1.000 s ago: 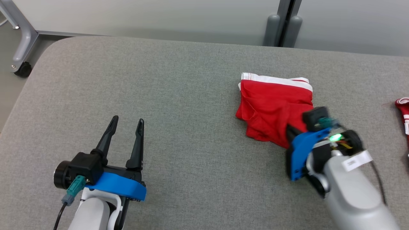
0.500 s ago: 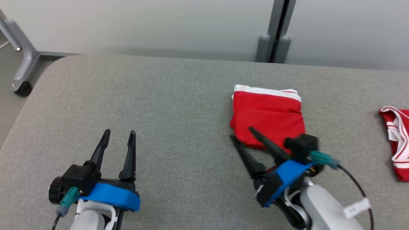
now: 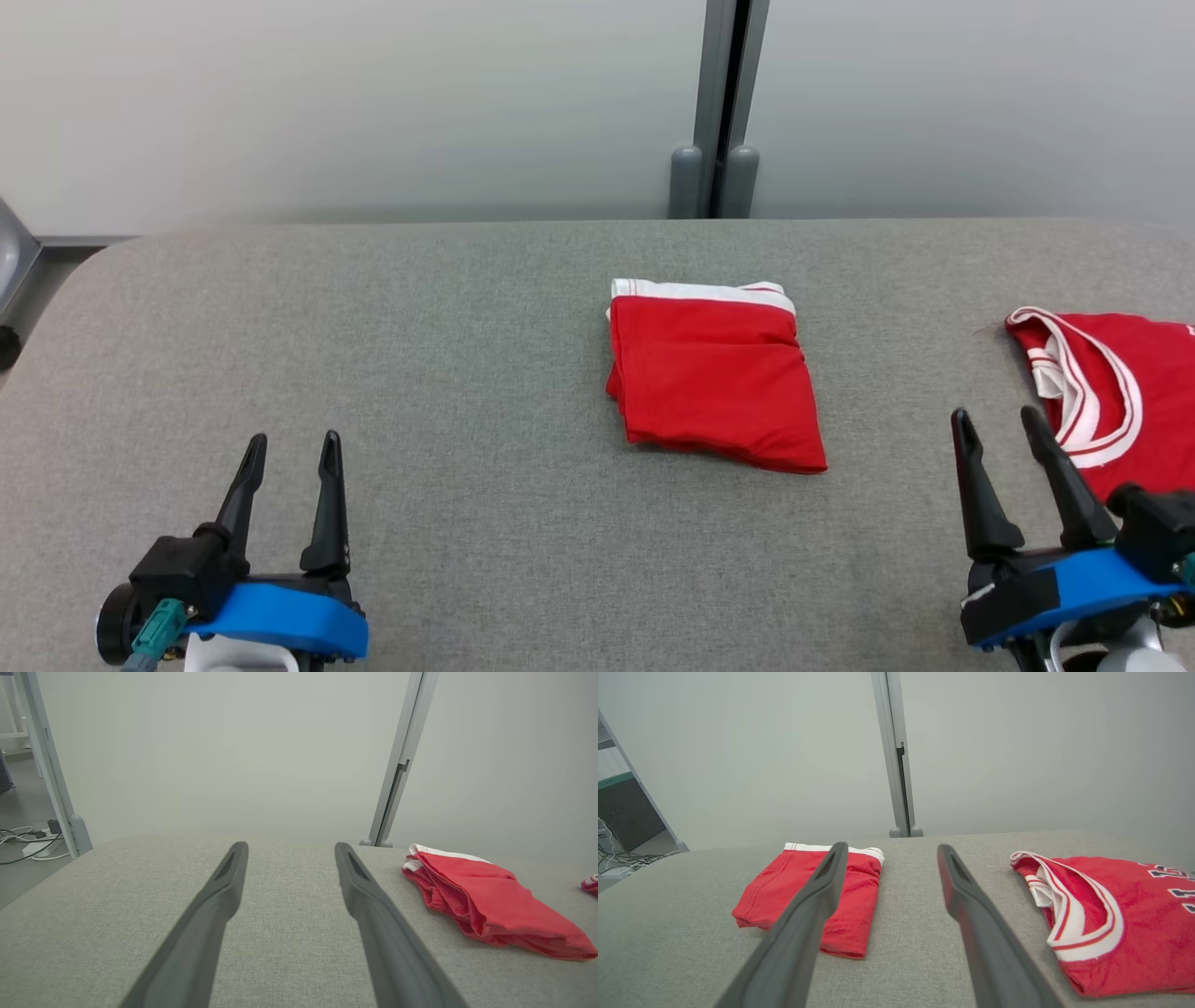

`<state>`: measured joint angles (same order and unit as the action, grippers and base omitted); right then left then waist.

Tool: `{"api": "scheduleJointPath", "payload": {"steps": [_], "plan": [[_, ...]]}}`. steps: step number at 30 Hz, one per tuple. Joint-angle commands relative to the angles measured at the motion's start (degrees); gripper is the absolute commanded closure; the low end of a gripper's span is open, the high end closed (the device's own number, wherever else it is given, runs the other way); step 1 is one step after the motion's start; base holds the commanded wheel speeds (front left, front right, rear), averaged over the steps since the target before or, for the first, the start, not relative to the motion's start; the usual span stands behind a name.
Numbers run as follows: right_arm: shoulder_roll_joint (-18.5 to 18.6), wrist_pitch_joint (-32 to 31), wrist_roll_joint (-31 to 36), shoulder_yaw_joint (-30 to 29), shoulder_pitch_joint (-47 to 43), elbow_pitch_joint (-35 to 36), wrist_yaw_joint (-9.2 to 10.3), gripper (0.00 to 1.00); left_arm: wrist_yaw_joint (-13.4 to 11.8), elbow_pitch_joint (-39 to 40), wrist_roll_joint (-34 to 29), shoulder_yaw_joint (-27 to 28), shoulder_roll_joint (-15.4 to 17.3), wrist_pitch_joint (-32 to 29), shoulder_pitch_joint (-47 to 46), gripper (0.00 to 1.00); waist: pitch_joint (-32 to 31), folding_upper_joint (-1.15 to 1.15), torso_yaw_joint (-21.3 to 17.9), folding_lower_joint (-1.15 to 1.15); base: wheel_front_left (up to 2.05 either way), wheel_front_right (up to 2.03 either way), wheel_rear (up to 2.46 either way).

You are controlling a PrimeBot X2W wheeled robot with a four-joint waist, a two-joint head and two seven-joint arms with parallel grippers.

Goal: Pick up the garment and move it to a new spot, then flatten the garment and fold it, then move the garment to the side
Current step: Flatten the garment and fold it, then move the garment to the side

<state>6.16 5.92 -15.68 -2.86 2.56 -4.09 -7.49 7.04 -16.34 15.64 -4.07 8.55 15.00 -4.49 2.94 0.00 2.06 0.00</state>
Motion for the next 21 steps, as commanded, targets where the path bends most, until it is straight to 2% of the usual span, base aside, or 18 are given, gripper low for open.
{"api": "scheduleJointPath", "payload": {"steps": [1, 11, 21], "plan": [[0.0, -0.4, 0.8, -0.1, -1.2, 0.4, 0.00, 0.00, -0.2, -0.2, -0.2, 0.6, -0.1, 0.2, 0.7, 0.00, -0.7, 0.00, -0.5, 0.00, 0.00, 0.00, 0.00], [0.0, -2.1, 4.1, -1.8, -4.0, -3.6, 0.00, 0.00, 0.0, -4.4, 0.3, 1.5, -0.9, 0.2, 1.6, 0.00, -3.3, 0.00, -2.3, 0.00, 0.00, 0.00, 0.00], [-0.1, -1.8, 1.8, -0.7, -4.2, -5.6, 0.00, 0.00, 0.1, -5.9, -0.3, 2.2, -1.3, 0.2, 0.6, 0.00, -4.0, 0.00, -2.6, 0.00, 0.00, 0.00, 0.00]]}}
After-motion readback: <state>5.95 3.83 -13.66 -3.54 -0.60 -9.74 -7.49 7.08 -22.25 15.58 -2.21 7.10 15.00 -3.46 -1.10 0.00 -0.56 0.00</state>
